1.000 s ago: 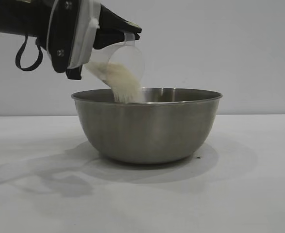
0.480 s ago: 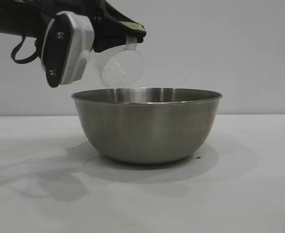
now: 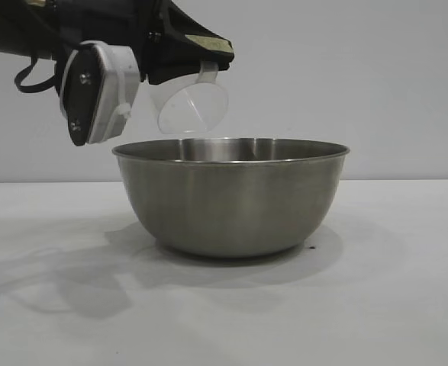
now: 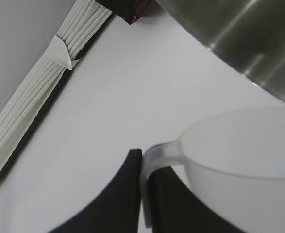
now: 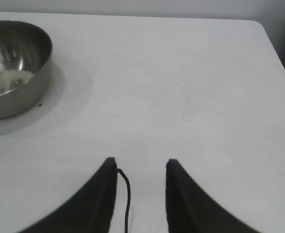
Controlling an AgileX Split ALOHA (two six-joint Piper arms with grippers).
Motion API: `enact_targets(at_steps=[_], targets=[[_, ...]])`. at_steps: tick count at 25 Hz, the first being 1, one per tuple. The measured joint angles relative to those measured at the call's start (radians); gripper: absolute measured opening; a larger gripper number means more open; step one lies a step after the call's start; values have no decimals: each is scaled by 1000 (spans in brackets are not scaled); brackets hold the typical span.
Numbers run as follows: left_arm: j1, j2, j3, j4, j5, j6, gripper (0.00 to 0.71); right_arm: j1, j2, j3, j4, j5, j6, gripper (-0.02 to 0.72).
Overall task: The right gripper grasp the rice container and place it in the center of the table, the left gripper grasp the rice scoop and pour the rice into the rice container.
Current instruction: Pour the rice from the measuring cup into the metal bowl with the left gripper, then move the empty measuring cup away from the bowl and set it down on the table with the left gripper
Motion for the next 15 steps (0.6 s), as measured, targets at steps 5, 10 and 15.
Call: enact_targets(at_steps=[5, 10, 15], targets=[[0, 0, 0, -159, 0, -285, 0, 0, 0, 0, 0, 0, 0, 232], [0, 0, 0, -344, 0, -748, 0, 0, 0, 0, 0, 0, 0, 232], [0, 0, 0, -541, 0, -1160, 0, 0, 0, 0, 0, 0, 0, 232]])
